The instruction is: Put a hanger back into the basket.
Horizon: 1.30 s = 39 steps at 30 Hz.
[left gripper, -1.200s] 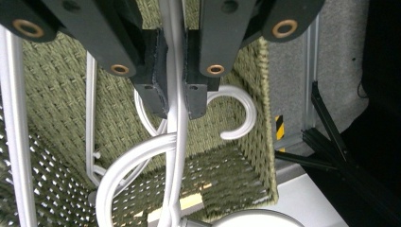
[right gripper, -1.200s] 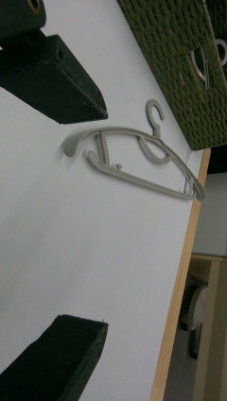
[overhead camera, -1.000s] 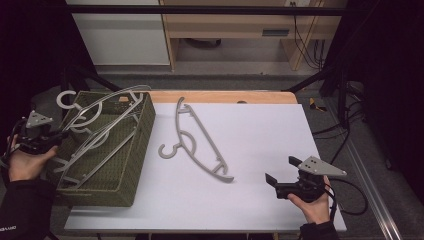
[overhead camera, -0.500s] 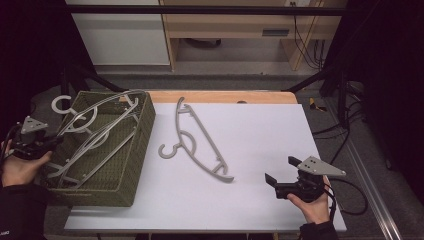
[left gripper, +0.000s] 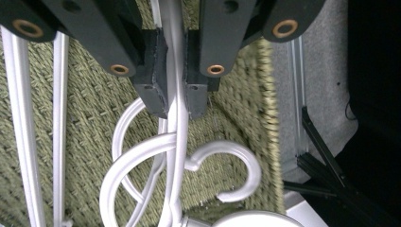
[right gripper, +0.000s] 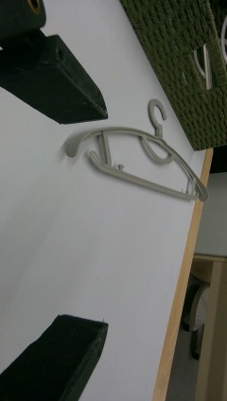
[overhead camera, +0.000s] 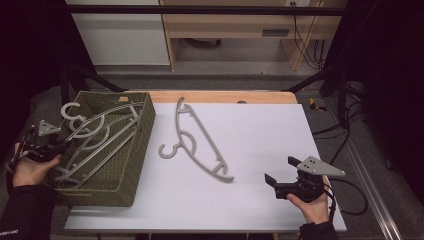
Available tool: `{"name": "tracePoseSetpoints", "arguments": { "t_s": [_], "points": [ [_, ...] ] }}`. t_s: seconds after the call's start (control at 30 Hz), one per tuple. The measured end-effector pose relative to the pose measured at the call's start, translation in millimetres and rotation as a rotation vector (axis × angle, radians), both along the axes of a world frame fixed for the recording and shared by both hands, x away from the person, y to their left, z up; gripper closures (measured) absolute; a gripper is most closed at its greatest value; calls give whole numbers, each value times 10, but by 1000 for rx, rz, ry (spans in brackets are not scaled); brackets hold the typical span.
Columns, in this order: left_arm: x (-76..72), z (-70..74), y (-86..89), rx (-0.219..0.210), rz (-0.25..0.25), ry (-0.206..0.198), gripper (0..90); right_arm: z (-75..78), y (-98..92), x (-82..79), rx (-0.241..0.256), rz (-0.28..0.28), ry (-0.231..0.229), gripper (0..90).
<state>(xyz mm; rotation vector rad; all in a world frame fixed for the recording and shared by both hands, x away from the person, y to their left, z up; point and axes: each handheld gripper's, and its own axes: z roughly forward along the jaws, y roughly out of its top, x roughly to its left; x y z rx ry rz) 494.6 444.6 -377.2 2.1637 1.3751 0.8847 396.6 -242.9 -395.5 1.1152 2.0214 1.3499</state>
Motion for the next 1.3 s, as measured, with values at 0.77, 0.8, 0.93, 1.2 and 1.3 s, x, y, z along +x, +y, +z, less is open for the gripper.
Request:
{"name": "tracePoseSetpoints", "arguments": {
  "t_s": [0.77,0.8,0.93,1.2,1.3],
  "points": [
    [101,-89,-52,-71,44,188,668,10,9,-6,2,-2,-3,24],
    [101,-94,-55,-67,47,185,654,9,10,-5,3,-1,-3,24],
    [63,-57,-43,-103,60,129,592,9,11,-5,3,0,-4,24],
    [-86,106,-182,-186,13,-11,482,10,16,-3,-2,5,-5,24],
    [-151,171,-302,-247,-37,-72,444,15,13,-4,0,3,-4,24]
  ]
}}
